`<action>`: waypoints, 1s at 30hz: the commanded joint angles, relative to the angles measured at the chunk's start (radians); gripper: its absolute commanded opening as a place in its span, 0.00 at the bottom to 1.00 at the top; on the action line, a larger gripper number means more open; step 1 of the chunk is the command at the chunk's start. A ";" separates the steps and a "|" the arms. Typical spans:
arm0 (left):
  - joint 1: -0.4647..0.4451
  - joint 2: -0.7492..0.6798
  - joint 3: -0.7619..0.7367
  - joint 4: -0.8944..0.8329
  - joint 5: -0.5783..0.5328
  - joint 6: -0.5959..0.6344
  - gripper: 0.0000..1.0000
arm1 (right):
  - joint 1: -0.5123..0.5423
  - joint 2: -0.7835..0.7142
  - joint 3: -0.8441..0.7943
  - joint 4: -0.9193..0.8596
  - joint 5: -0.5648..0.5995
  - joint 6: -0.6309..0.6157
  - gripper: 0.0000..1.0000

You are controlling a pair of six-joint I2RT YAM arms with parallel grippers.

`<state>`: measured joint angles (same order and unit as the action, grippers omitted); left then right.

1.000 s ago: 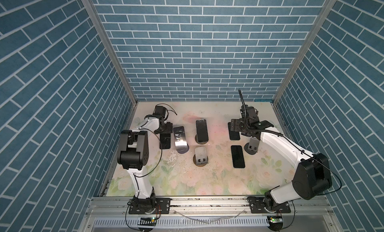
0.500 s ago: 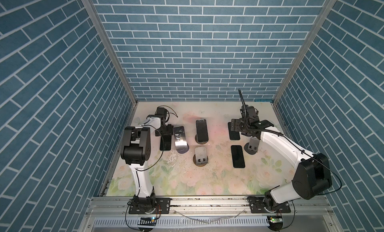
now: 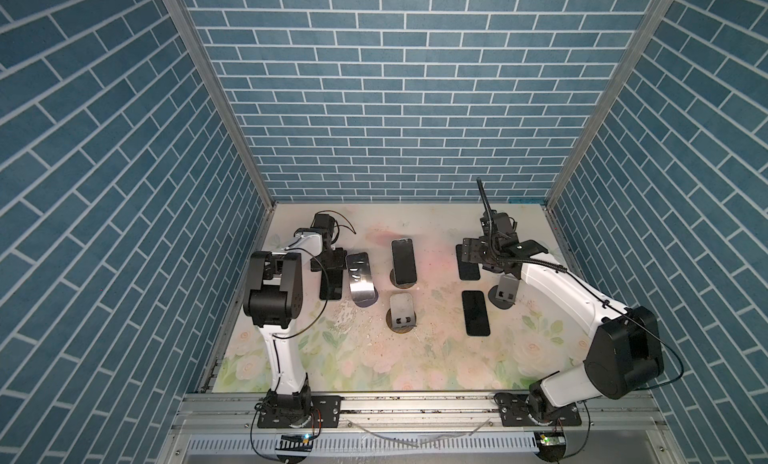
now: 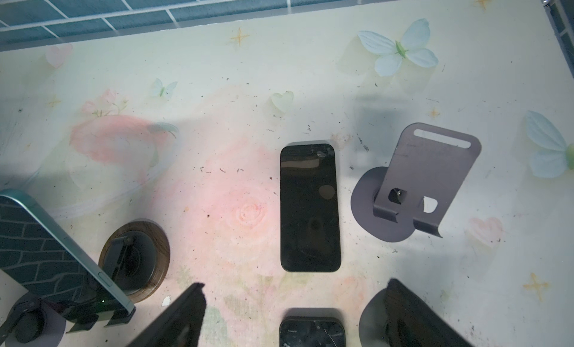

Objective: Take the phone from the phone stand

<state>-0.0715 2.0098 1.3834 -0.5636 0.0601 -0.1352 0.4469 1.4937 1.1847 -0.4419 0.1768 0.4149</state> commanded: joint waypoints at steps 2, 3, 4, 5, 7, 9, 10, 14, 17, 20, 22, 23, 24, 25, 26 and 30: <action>0.006 0.018 0.023 -0.023 -0.032 0.004 0.66 | 0.005 -0.012 0.034 -0.016 0.019 0.030 0.91; 0.006 0.018 0.023 -0.025 -0.036 0.005 0.67 | 0.006 -0.011 0.033 -0.016 0.020 0.030 0.91; 0.005 0.017 0.023 -0.028 -0.041 0.005 0.68 | 0.004 -0.008 0.036 -0.018 0.019 0.029 0.91; 0.006 0.016 0.022 -0.028 -0.043 0.005 0.69 | 0.006 -0.007 0.037 -0.021 0.018 0.028 0.91; 0.006 0.017 0.020 -0.028 -0.043 0.006 0.71 | 0.004 -0.004 0.041 -0.024 0.016 0.028 0.91; 0.006 0.017 0.020 -0.029 -0.043 0.008 0.73 | 0.005 -0.002 0.041 -0.027 0.015 0.029 0.91; 0.006 0.018 0.021 -0.031 -0.043 0.008 0.74 | 0.006 -0.002 0.044 -0.028 0.015 0.030 0.91; 0.006 0.025 0.029 -0.037 -0.042 0.009 0.77 | 0.006 0.001 0.046 -0.027 0.013 0.032 0.91; 0.006 0.033 0.038 -0.044 -0.042 0.008 0.79 | 0.005 0.005 0.050 -0.029 0.012 0.032 0.91; 0.005 0.040 0.045 -0.053 -0.043 0.009 0.81 | 0.005 0.010 0.054 -0.030 0.010 0.033 0.91; 0.006 0.040 0.048 -0.054 -0.043 0.009 0.82 | 0.005 0.010 0.054 -0.031 0.007 0.033 0.91; 0.005 0.041 0.047 -0.054 -0.043 0.008 0.82 | 0.004 0.011 0.055 -0.031 0.007 0.033 0.91; 0.006 0.041 0.046 -0.053 -0.043 0.009 0.82 | 0.005 0.012 0.055 -0.030 0.007 0.033 0.91; 0.006 0.039 0.046 -0.051 -0.045 0.009 0.83 | 0.005 0.012 0.056 -0.032 0.007 0.033 0.91; 0.006 0.038 0.045 -0.051 -0.045 0.008 0.83 | 0.006 0.014 0.058 -0.033 0.007 0.033 0.91; 0.006 0.018 0.042 -0.054 -0.048 0.003 0.84 | 0.006 0.018 0.064 -0.039 0.006 0.032 0.91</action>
<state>-0.0708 2.0308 1.4097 -0.5903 0.0231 -0.1341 0.4492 1.4990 1.1896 -0.4492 0.1768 0.4152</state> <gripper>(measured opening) 0.834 0.910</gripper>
